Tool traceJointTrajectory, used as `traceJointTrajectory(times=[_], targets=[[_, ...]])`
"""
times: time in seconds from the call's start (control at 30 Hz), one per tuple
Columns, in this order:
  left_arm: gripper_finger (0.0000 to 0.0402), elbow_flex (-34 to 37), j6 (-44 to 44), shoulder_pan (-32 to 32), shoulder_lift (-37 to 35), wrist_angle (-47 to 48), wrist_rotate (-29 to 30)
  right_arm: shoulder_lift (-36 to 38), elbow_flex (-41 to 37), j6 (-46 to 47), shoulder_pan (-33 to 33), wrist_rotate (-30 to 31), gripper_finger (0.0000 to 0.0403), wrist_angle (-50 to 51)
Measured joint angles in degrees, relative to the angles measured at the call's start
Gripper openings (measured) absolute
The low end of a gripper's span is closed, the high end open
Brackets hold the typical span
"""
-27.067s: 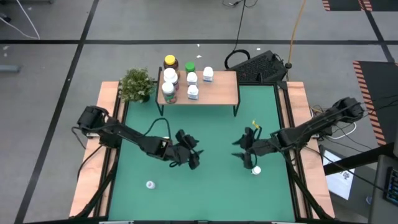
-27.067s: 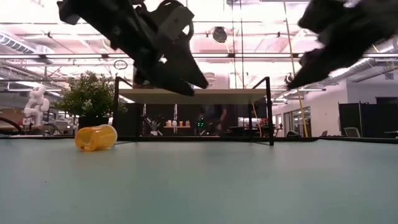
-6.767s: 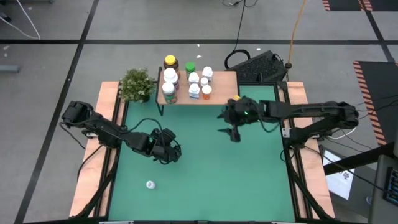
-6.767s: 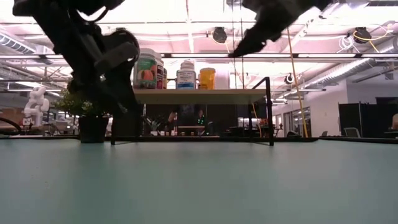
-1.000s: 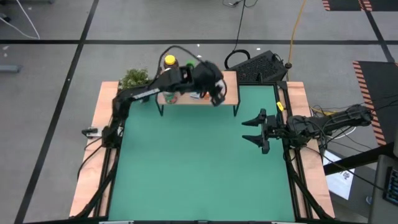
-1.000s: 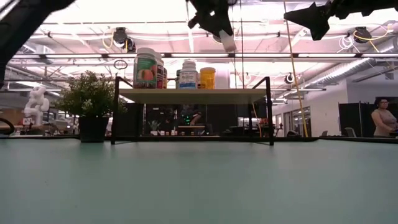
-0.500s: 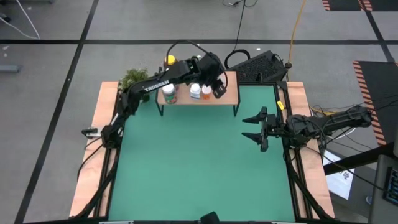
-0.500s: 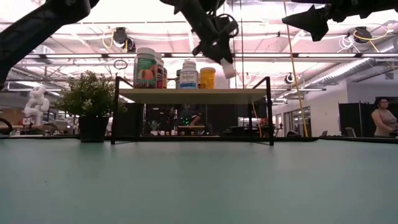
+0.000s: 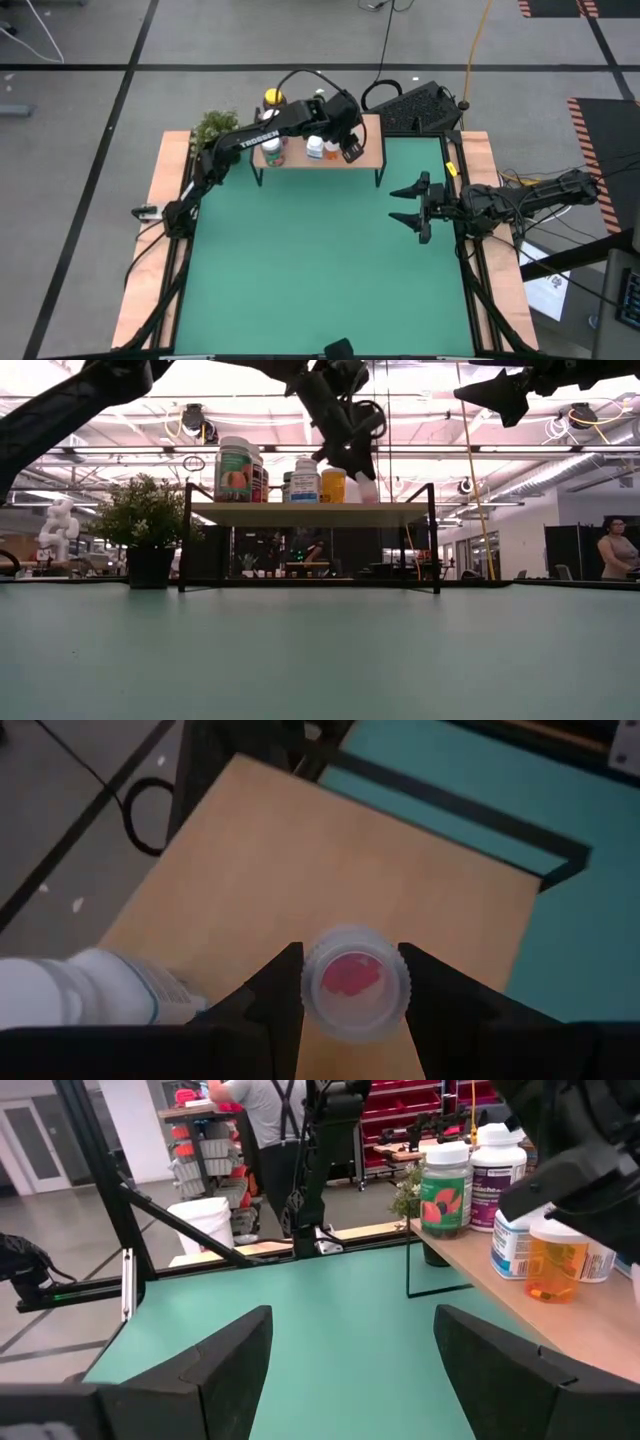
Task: Pick and place medicine bottles onto shelf by color
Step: Put the transparent pill bottle on the shelf
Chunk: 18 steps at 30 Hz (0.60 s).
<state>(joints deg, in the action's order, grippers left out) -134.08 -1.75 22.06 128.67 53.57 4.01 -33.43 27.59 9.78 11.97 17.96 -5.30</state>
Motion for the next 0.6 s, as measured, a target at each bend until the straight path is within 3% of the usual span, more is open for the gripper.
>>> traceJointTrajectory(times=[0.37, 0.6], targets=[[0.0148, 0.0, 2.9, 0.0, 0.4, 0.2, -0.1, 0.0, 0.0, -0.2, 0.0, 0.0, 0.0274, 0.0], [0.0197, 0.0, 3.4, 0.0, 0.4, 0.2, -0.1, 0.0, 0.0, -0.4, 0.0, 0.0, 0.0274, 0.0]])
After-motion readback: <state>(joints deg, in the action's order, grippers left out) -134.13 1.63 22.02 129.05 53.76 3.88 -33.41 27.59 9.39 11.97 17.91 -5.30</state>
